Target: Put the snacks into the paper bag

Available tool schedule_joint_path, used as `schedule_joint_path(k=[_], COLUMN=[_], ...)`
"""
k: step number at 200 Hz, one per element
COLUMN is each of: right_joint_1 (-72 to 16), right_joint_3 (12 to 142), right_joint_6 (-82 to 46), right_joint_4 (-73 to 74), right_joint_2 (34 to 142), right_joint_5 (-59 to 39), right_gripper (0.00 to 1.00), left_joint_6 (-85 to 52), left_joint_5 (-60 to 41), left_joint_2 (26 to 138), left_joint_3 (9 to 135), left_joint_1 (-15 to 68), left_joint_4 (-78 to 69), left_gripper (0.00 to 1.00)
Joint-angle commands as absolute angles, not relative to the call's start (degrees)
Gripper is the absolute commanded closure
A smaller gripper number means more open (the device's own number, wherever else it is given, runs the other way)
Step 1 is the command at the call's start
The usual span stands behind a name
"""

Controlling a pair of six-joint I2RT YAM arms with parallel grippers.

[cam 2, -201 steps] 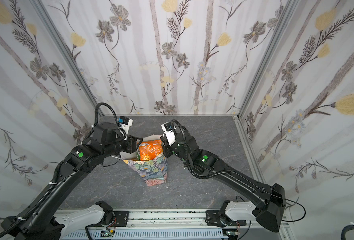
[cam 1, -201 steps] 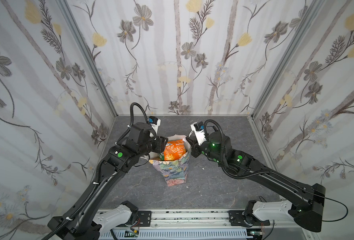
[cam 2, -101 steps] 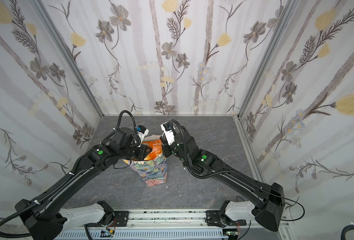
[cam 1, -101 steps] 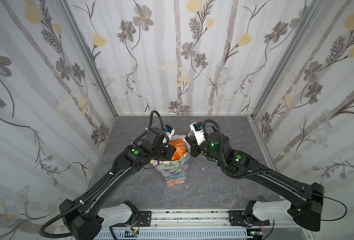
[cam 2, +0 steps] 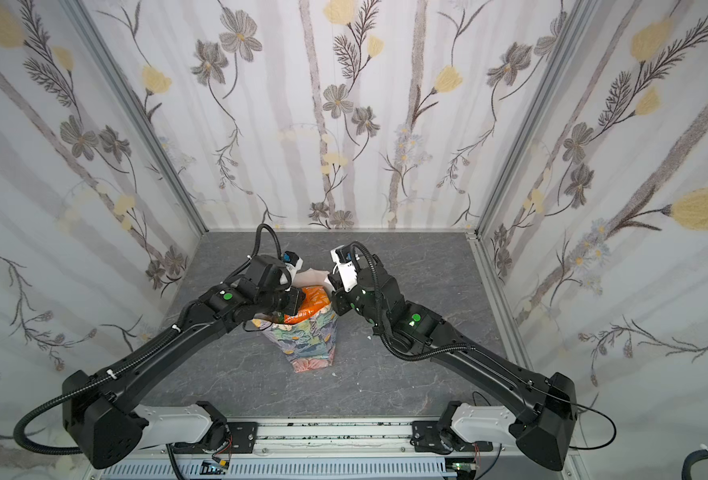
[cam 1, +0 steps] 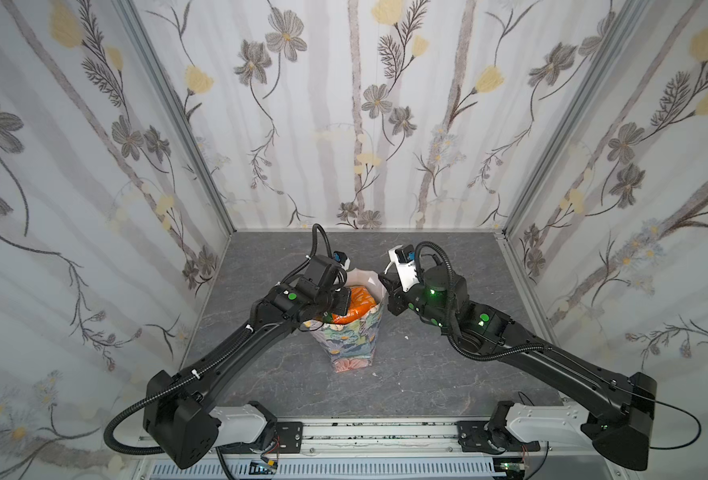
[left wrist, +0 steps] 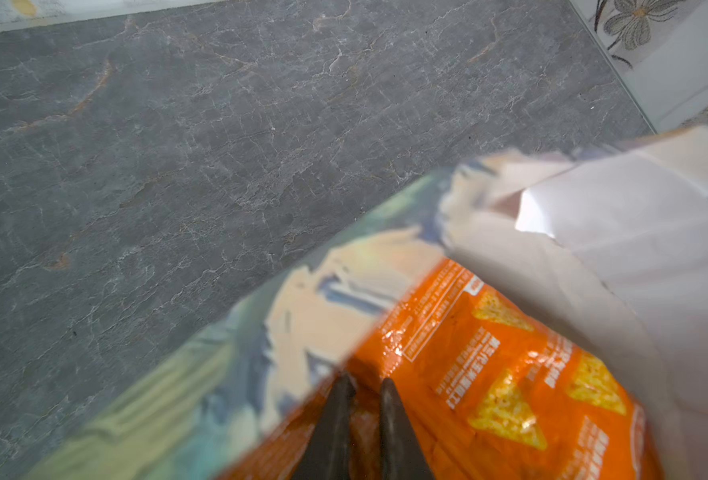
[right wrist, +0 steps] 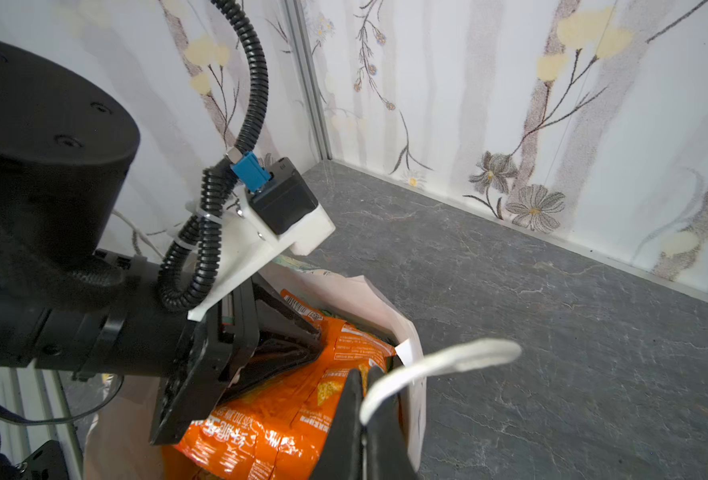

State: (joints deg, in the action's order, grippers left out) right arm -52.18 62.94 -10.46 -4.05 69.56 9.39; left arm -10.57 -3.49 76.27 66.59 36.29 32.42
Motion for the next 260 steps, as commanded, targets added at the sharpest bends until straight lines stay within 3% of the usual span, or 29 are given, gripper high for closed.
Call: schedule_joint_path(k=[1,6,15,32,61,98,167,212,219,226,236,244,260], right_joint_1=[-51.69,-51.52,-51.13,-50.38,-49.01,-47.66,-47.54,-47.52,-47.50,-47.48,-47.55,-47.50,-47.55], right_joint_3=[61.46,61.07,60.78,60.34,58.97,55.28,51.76,53.55,53.84,54.41,55.28,56.07,57.58], right_joint_6=[-11.51,-11.48,-11.38,-11.34,-10.81,-11.14,-13.50,-14.32,-14.41,-14.41,-14.40,-14.41,-15.36], right_joint_4=[-0.40,-0.38,-0.35,-0.35,-0.69,-2.08,-5.27,-7.18,-7.59,-8.47,-9.97,-11.16,-13.71], right_joint_2=[68.94,68.86,68.76,68.08,65.97,61.28,54.73,53.16,53.34,53.73,54.16,54.32,53.61], right_joint_5=[10.68,10.86,11.05,11.79,13.70,15.54,16.60,15.42,15.27,15.20,15.45,15.83,17.08], right_gripper=[1.00,1.00,1.00,1.00,1.00,1.00,1.00,1.00,0.87,0.63,0.43,0.36,0.32], left_joint_6=[-10.99,-11.05,-11.14,-10.68,-9.89,-8.73,-5.04,-6.06,-6.41,-6.74,-7.41,-7.92,-8.80], left_joint_5=[-4.23,-4.57,-4.74,-3.86,0.80,8.87,8.56,10.38,10.28,9.84,9.11,8.71,9.67], left_joint_2=[76.64,76.07,74.77,72.35,68.56,64.34,59.03,58.46,58.23,58.11,57.86,57.62,56.90], left_joint_3=[68.64,69.60,71.57,75.90,82.49,84.76,83.00,79.58,77.97,76.40,74.57,72.03,68.65], left_joint_1=[36.79,36.79,36.89,36.81,36.44,32.11,14.53,10.00,9.38,8.71,7.82,7.19,5.50], left_joint_4=[34.10,34.04,34.19,34.88,38.68,42.85,43.43,40.25,39.03,37.86,36.27,35.19,32.87], left_gripper=[0.83,0.77,0.55,0.36,0.22,0.13,0.14,0.14,0.14,0.13,0.11,0.10,0.10])
